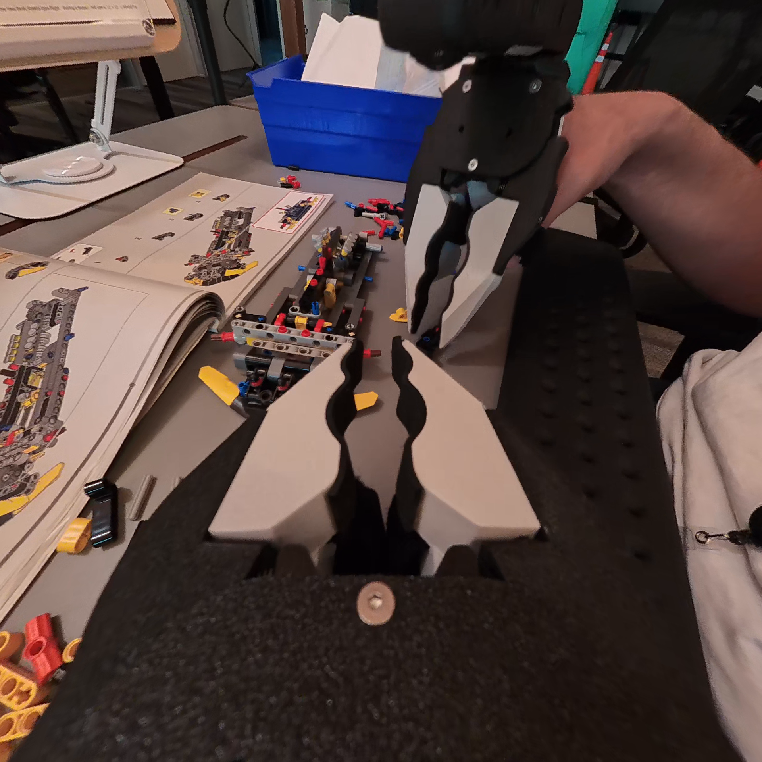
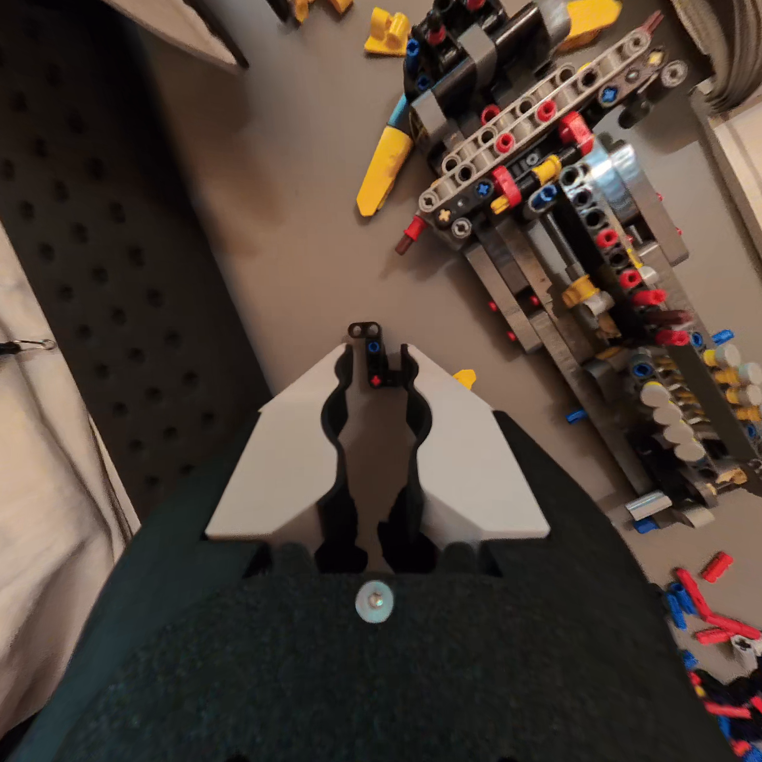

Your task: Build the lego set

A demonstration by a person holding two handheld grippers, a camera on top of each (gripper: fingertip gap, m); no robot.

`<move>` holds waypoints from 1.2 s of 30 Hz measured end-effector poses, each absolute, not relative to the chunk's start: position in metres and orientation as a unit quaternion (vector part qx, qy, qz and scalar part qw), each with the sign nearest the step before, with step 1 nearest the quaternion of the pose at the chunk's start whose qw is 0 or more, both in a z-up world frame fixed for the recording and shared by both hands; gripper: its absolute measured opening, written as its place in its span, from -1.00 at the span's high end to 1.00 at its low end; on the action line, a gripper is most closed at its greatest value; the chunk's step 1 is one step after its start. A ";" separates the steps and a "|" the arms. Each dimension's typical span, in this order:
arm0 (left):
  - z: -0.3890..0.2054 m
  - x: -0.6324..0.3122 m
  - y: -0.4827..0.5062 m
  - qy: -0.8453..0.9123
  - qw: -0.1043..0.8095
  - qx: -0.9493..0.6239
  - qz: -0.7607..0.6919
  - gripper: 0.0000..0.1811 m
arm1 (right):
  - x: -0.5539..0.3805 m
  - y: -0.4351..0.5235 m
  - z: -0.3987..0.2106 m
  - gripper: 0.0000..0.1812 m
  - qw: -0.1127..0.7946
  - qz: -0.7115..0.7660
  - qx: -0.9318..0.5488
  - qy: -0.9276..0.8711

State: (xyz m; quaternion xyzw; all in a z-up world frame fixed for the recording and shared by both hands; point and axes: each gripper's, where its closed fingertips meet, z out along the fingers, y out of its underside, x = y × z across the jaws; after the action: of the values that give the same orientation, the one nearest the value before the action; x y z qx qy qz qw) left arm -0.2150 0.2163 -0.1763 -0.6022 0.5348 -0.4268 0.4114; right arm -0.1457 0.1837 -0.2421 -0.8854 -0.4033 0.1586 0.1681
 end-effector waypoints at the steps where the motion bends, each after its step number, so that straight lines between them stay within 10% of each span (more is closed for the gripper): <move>1: -0.176 -0.215 0.216 0.535 0.412 -0.602 -0.426 0.86 | -0.144 0.185 -0.238 0.74 0.184 0.167 -0.884 -0.396; 15: -0.178 -0.215 0.218 0.532 0.402 -0.606 -0.432 0.86 | -0.060 0.240 -0.171 0.84 0.497 0.366 -0.784 -0.072; 36: -0.184 -0.215 0.218 0.540 0.392 -0.612 -0.425 0.86 | -0.106 0.199 -0.248 0.83 0.337 0.203 -0.870 -0.297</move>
State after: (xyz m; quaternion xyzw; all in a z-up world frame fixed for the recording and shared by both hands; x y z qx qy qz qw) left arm -0.2146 0.2183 -0.1837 -0.6116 0.5404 -0.4250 0.3917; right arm -0.1062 0.1990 -0.2482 -0.8702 -0.2971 0.2030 0.3365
